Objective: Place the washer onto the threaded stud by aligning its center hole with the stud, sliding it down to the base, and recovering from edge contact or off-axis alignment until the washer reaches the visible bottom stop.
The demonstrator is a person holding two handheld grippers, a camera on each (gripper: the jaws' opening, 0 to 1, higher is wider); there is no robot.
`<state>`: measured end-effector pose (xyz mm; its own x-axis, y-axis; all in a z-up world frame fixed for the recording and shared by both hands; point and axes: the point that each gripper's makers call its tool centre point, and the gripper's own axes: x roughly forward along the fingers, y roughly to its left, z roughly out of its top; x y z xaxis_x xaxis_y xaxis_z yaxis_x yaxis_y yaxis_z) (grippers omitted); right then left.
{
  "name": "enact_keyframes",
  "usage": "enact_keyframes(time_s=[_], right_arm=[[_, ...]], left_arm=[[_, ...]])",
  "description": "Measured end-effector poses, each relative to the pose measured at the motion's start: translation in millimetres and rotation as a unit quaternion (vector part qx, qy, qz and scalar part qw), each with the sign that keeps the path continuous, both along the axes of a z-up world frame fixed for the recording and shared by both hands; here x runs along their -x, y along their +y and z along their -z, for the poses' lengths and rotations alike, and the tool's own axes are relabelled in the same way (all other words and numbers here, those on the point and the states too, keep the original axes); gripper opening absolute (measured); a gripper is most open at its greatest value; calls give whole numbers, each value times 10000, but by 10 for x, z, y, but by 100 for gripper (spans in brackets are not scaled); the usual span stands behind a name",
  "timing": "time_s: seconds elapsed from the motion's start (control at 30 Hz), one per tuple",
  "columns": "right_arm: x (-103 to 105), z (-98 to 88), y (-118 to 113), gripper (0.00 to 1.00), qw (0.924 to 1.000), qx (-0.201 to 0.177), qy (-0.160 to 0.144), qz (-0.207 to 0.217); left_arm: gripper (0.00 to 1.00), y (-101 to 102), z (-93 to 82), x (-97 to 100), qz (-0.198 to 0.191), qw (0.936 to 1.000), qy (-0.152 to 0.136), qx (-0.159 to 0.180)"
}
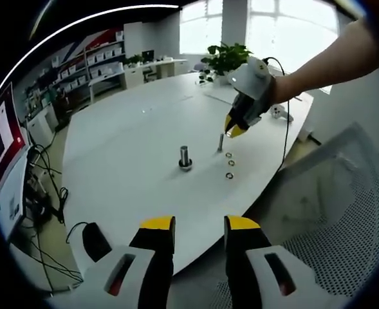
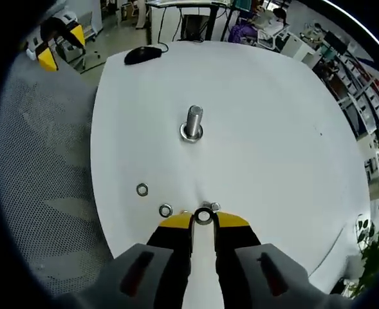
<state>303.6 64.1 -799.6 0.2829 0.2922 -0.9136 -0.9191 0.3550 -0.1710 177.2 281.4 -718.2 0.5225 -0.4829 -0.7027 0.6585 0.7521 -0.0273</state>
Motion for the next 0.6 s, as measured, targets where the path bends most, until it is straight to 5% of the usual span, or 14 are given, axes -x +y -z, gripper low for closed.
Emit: enact_keyframes(time_s=[0.6], right_arm=[[-132, 31, 22, 14, 9999, 38, -115, -5]], left_arm=[[28, 14, -4, -10, -39, 10000, -5, -9]])
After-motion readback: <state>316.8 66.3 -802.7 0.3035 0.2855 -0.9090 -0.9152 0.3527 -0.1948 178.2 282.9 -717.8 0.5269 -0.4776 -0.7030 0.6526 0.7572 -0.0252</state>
